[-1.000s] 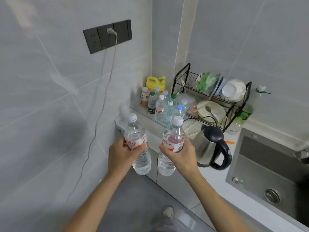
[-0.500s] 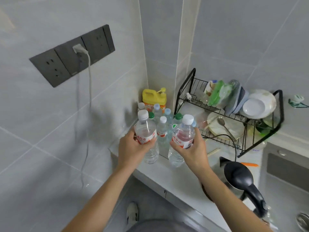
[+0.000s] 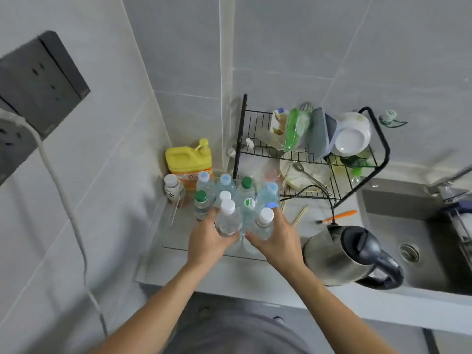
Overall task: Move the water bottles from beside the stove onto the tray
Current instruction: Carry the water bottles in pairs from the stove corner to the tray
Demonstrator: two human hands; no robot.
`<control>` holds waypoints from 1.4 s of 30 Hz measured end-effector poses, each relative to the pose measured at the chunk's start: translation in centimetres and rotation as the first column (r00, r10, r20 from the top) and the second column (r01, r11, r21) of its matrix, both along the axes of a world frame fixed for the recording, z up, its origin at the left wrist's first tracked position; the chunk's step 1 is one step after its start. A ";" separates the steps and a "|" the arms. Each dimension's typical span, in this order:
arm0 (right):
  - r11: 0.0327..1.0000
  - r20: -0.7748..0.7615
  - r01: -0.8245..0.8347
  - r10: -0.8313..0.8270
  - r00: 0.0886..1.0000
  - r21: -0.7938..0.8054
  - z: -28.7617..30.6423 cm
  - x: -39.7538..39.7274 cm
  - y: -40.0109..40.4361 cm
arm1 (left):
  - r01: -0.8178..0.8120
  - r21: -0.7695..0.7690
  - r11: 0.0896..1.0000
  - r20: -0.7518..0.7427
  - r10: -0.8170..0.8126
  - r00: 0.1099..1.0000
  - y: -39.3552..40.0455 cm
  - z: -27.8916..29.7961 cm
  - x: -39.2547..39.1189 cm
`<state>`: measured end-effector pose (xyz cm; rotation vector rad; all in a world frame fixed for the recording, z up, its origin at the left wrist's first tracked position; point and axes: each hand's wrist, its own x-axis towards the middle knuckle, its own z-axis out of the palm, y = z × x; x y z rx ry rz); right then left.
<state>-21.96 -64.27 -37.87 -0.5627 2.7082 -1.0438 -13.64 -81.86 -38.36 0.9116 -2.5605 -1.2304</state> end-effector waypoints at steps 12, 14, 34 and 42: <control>0.942 -0.107 -0.106 0.146 0.983 0.317 -3.9 -0.2 1.8 | 0.145 -0.003 0.989 0.075 -0.144 0.987 0.9 -3.9 0.1; 0.938 -0.109 -0.127 0.170 0.979 0.323 -4.1 -0.2 2.3 | 0.159 -0.020 0.987 0.057 -0.157 0.986 1.0 -3.7 0.4; 0.802 -0.084 -0.376 0.463 0.883 0.464 1.4 -5.2 1.5 | 0.678 -0.298 0.672 0.336 -0.591 0.733 -1.3 1.5 -2.9; 0.801 -0.081 -0.387 0.470 0.879 0.457 2.4 -6.6 2.5 | 0.539 -0.375 0.754 0.194 -0.504 0.841 0.4 0.9 -3.2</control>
